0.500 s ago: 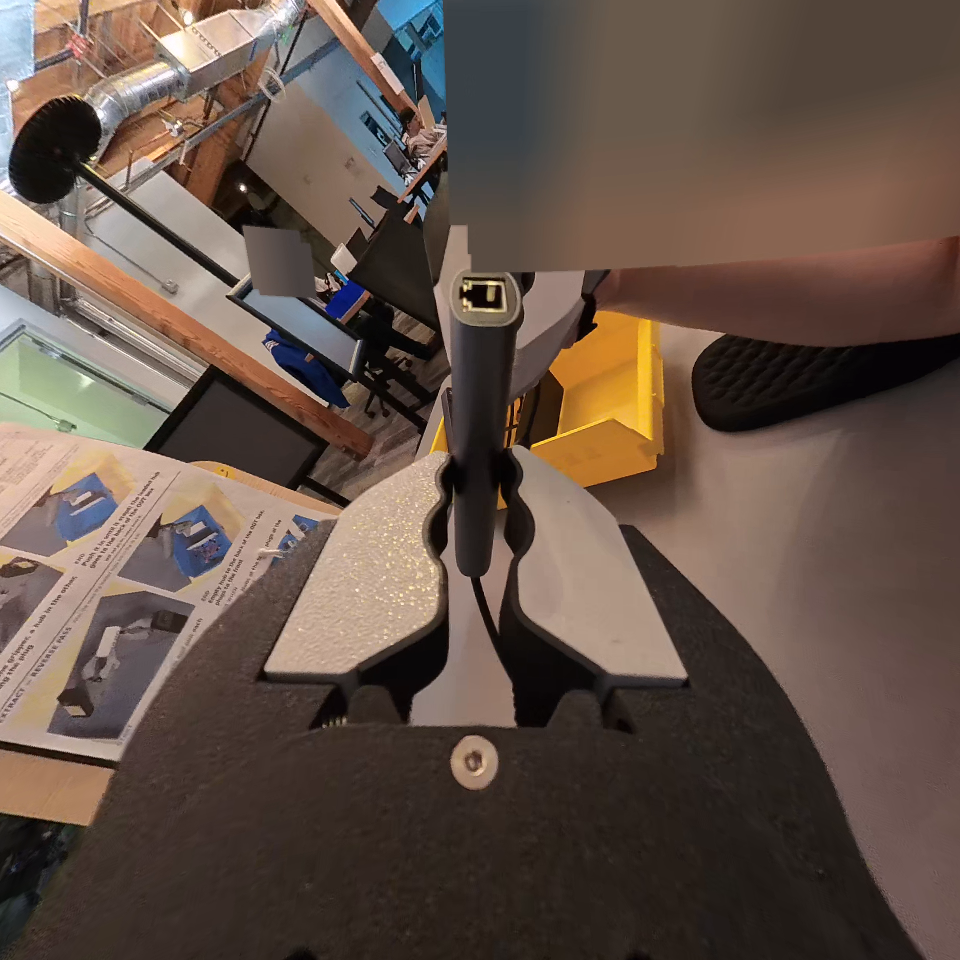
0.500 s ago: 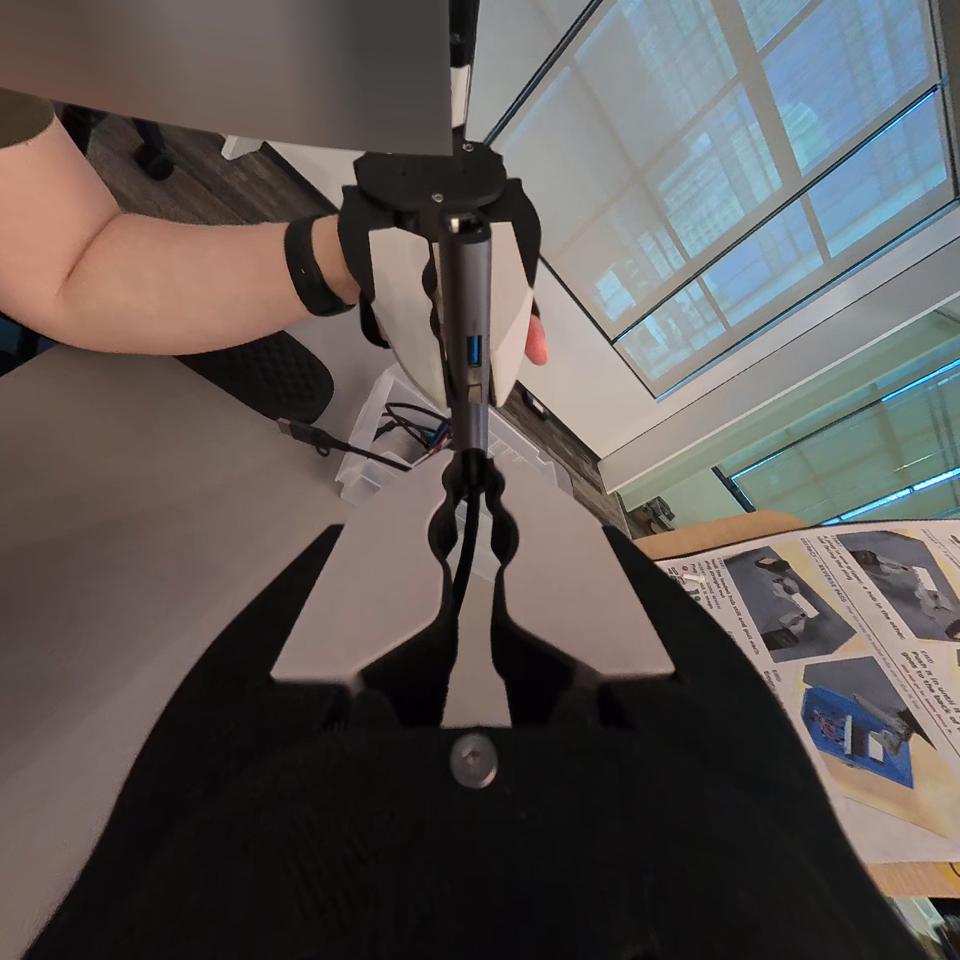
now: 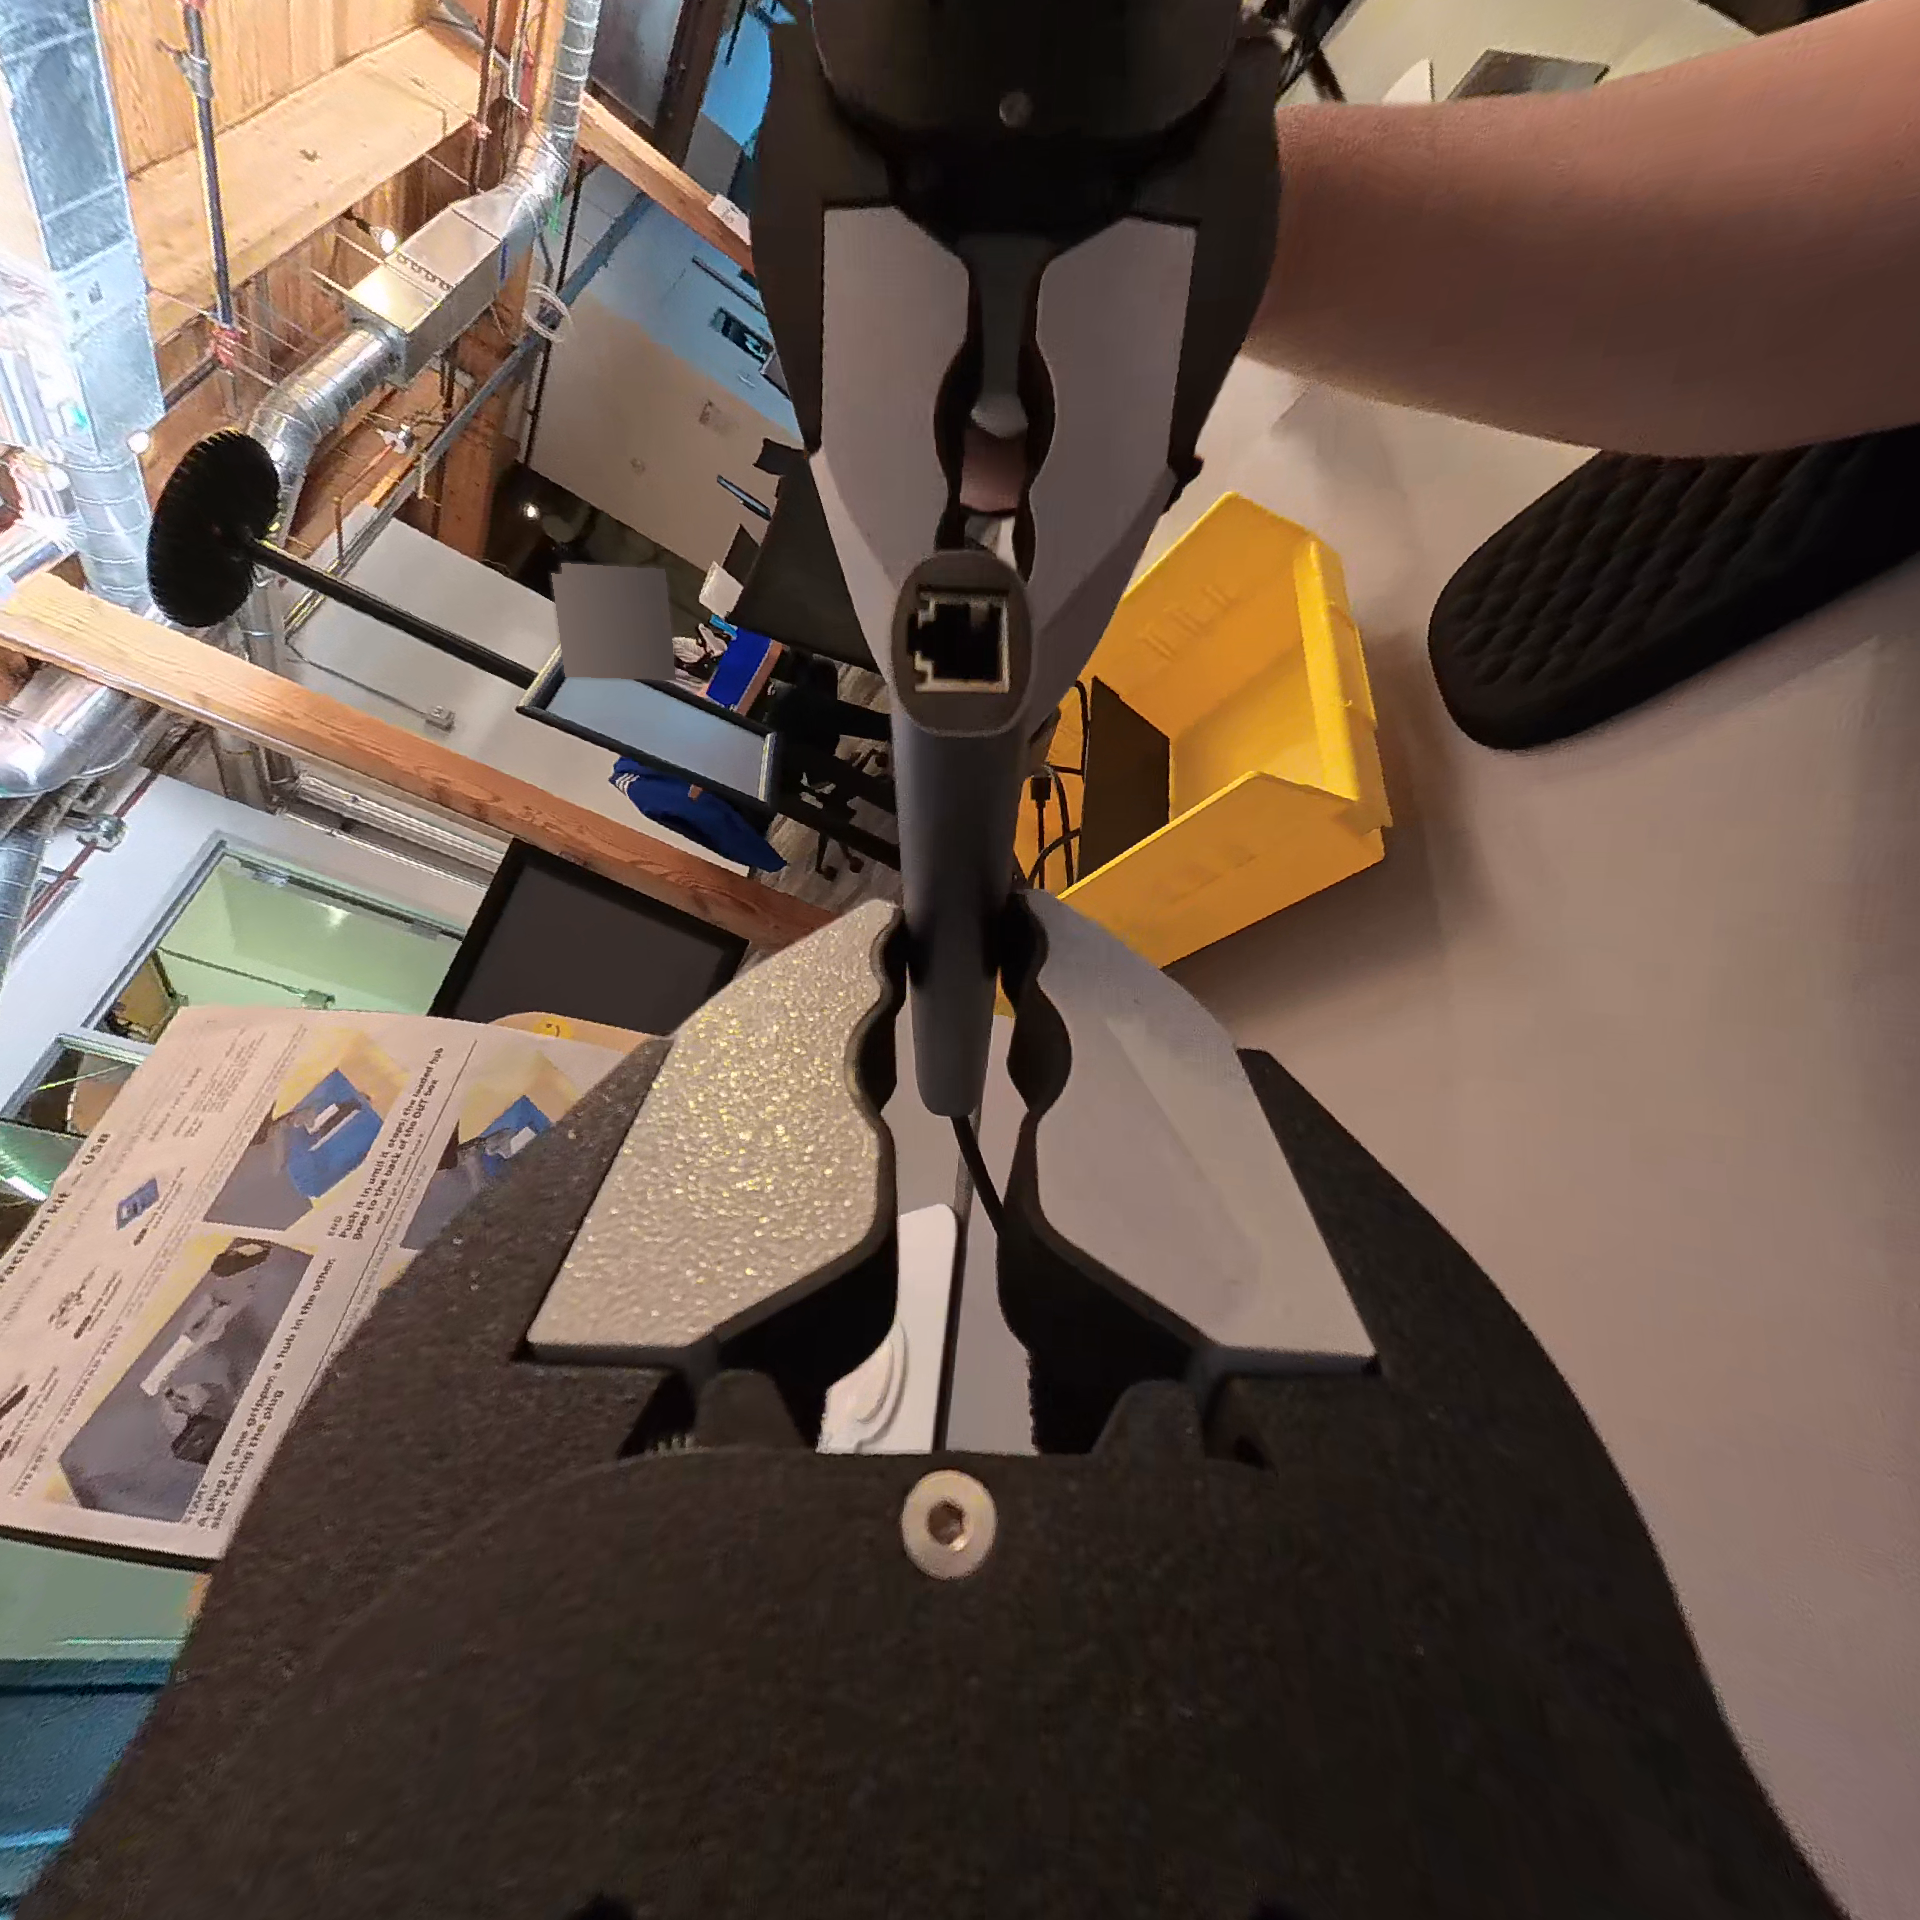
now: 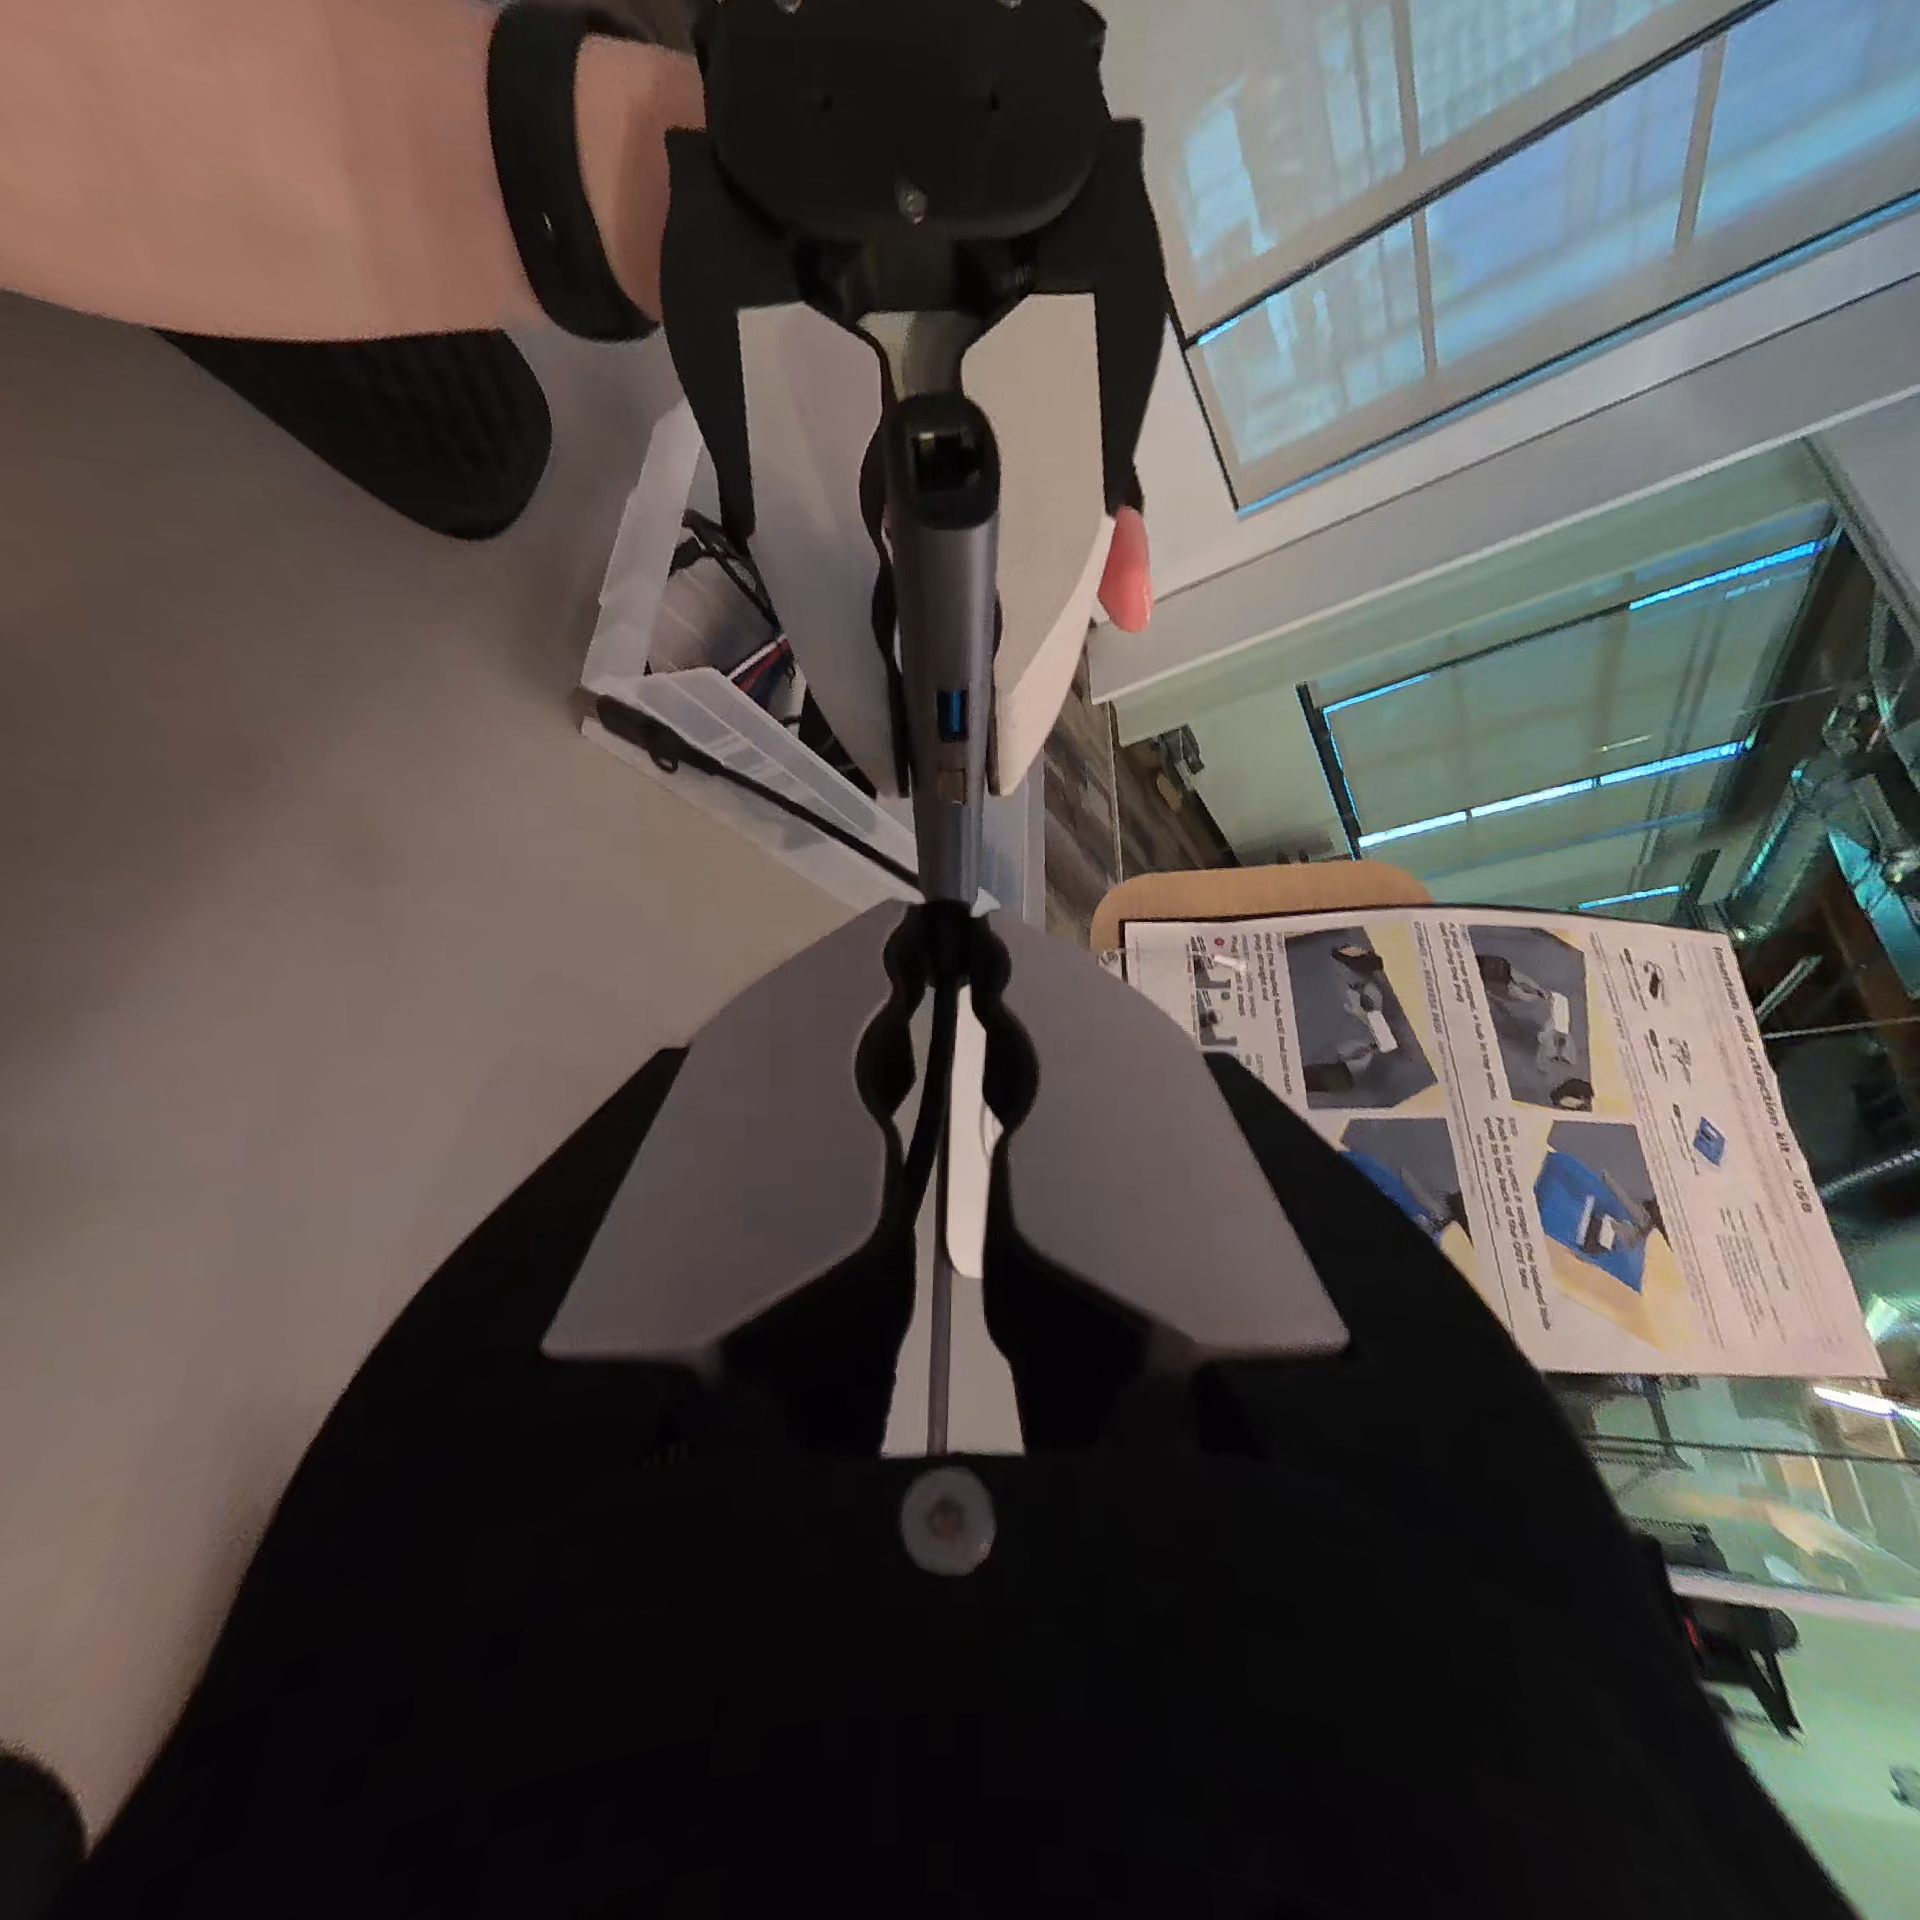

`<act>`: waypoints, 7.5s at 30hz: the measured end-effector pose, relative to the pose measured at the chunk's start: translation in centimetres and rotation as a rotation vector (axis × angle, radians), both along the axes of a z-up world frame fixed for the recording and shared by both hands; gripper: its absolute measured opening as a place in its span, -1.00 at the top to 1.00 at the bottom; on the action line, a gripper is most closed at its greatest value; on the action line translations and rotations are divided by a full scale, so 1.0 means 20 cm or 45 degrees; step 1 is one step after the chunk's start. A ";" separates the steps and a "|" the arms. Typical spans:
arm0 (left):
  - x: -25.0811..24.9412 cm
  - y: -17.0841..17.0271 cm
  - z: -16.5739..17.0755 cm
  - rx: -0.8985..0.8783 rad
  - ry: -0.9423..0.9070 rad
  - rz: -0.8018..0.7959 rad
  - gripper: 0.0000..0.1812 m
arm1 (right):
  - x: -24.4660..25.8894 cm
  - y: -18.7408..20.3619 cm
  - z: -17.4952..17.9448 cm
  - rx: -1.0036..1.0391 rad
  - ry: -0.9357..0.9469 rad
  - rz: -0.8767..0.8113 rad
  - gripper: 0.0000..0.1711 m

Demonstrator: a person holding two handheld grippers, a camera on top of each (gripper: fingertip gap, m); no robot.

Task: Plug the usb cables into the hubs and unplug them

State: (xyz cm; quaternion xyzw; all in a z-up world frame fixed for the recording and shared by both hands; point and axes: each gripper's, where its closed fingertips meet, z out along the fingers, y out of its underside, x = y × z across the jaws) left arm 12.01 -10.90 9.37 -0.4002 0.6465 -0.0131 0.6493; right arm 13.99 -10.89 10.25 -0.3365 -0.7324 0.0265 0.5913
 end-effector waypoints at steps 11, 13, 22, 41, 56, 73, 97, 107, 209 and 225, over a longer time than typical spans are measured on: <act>0.02 0.04 0.02 0.093 0.002 0.080 0.81 | 0.02 0.04 0.01 0.081 -0.015 -0.108 0.90; 0.03 0.05 0.03 0.144 0.006 0.104 0.81 | 0.04 0.05 0.02 0.094 -0.004 -0.105 0.90; 0.06 0.04 0.06 0.200 -0.025 0.128 0.81 | 0.07 0.04 0.05 0.030 0.090 -0.010 0.88; 0.02 0.09 0.07 0.287 0.013 0.227 0.81 | 0.07 0.15 -0.09 -0.649 0.132 0.161 1.00; -0.22 0.05 0.26 0.304 -0.278 0.175 0.81 | -0.04 -0.15 -0.69 -1.431 -0.236 0.188 0.77; -0.19 -0.04 0.31 0.388 -0.272 0.144 0.81 | 0.07 -0.20 -1.27 -1.734 -0.452 -0.095 0.84; -0.14 -0.01 0.27 0.382 -0.202 0.168 0.81 | 0.02 -0.17 -1.30 -1.658 -0.668 -0.060 0.89; -0.16 0.01 0.25 0.394 -0.170 0.209 0.81 | -0.02 -0.15 -1.06 -1.434 -0.398 0.006 0.90; 0.25 0.03 -0.41 0.198 0.614 0.022 0.81 | 0.30 0.01 -0.58 -0.972 -0.821 -0.329 0.91; 0.26 0.01 -0.46 0.184 0.705 0.038 0.81 | 0.31 0.00 -0.62 -0.955 -0.889 -0.331 0.91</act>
